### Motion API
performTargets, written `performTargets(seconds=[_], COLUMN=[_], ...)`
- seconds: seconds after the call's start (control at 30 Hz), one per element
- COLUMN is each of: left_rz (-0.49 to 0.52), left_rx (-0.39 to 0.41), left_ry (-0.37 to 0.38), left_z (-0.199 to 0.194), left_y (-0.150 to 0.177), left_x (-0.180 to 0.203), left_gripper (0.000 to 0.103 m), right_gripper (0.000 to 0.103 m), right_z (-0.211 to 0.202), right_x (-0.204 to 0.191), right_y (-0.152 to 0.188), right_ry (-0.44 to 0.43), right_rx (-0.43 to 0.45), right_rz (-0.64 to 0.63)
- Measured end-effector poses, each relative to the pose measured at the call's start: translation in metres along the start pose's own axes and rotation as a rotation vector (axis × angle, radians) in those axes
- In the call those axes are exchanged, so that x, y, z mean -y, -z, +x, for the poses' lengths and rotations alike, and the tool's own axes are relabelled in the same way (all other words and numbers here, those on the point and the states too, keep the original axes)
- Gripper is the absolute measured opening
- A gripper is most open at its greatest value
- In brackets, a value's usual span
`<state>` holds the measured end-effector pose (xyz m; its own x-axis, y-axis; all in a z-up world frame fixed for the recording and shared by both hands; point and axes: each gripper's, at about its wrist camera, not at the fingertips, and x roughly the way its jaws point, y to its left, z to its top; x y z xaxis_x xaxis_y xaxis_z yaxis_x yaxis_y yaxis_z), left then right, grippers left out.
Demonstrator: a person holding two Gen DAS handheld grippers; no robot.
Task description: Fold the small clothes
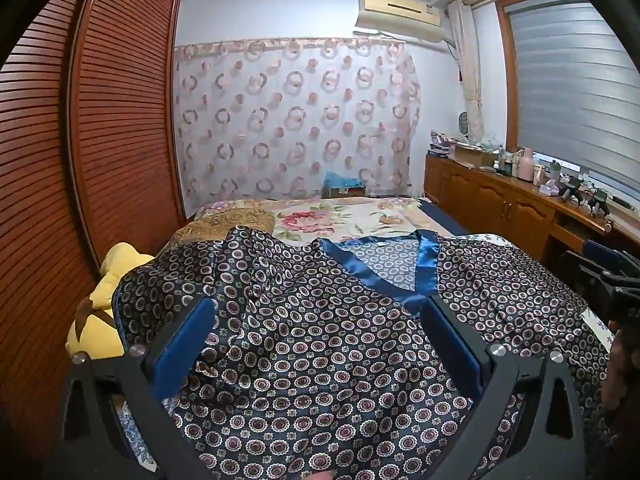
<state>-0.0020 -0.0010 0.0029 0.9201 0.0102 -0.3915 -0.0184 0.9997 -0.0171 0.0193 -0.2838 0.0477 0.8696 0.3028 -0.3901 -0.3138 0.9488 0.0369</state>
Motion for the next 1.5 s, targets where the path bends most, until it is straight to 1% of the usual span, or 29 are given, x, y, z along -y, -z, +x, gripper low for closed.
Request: performTargets(seconds=[0.53,1.5], left_rz=[-0.005,-0.005], left_rx=[0.003,0.010], left_ry=[-0.008,-0.011], left_z=[-0.0028,-0.0019], left_y=[-0.0008,-0.0018], left_x=[-0.0022,-0.0015], left_gripper=[0.103,0.103], right_gripper=[0.103,0.103], right_z=[0.0020,0.0003], right_x=[-0.0045,-0.0011], right_y=[-0.0005,0.0002], right_ry=[-0.002,-0.004], right_rx=[-0.001,0.002], right_rz=[0.000,-0.001])
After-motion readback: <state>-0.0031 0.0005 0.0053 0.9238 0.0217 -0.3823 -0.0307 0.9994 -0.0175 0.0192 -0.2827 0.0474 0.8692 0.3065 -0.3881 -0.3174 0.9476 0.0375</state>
